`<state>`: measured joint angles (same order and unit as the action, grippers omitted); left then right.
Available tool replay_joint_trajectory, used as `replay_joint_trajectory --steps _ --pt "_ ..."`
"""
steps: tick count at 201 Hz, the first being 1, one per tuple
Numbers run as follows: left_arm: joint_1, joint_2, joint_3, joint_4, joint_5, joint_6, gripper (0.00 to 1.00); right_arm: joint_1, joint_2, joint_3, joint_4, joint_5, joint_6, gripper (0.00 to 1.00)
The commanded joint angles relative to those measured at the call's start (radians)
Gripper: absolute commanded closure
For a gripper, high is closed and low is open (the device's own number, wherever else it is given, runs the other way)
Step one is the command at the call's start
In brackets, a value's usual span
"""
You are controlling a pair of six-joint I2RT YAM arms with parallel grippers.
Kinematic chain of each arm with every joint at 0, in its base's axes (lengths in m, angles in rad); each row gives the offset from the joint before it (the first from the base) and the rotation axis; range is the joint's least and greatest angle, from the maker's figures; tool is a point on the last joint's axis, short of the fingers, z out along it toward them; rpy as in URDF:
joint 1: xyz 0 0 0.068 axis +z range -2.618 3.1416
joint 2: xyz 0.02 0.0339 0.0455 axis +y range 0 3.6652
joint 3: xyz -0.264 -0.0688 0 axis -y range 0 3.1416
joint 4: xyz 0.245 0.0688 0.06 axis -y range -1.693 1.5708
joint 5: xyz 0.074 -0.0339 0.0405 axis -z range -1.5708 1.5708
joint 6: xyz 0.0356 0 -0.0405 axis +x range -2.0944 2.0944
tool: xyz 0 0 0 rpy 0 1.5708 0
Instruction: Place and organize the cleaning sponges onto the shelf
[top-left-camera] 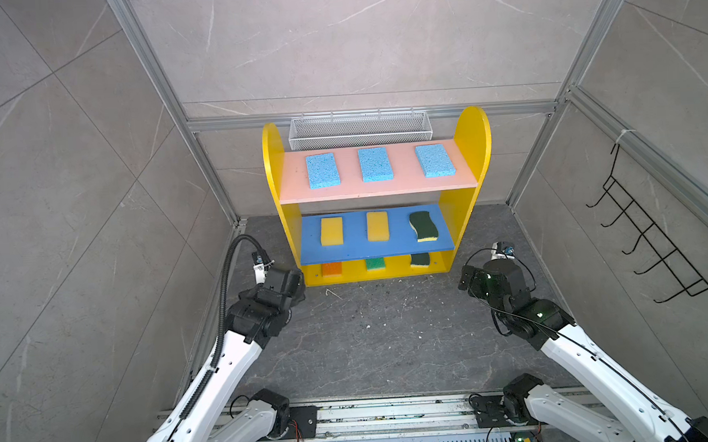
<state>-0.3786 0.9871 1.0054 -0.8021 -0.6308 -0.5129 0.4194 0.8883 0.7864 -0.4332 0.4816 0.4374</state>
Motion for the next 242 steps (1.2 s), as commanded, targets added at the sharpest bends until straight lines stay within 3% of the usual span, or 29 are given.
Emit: replay_joint_trajectory --steps 1,30,50,86,140,207,242 --pt "0.096 0.007 -0.049 0.167 0.079 0.110 0.00 -0.049 0.021 -0.024 0.119 0.045 -0.138 0.01" --pt "0.148 0.006 -0.191 0.410 0.061 0.196 0.00 -0.113 0.049 -0.105 0.236 0.172 -0.093 0.01" --pt "0.177 0.037 -0.273 0.550 0.029 0.249 0.00 -0.152 0.086 -0.174 0.373 0.129 -0.107 0.00" --pt "0.249 0.124 -0.368 0.729 -0.004 0.286 0.00 -0.253 0.217 -0.202 0.465 0.037 -0.121 0.00" --pt "0.333 0.288 -0.393 0.937 0.017 0.312 0.01 -0.392 0.264 -0.271 0.615 -0.080 -0.112 0.00" --pt "0.364 0.387 -0.445 1.204 0.083 0.370 0.00 -0.424 0.342 -0.287 0.705 -0.082 -0.131 0.00" --pt "0.379 0.428 -0.446 1.238 0.146 0.383 0.00 -0.424 0.431 -0.265 0.752 -0.102 -0.132 0.00"
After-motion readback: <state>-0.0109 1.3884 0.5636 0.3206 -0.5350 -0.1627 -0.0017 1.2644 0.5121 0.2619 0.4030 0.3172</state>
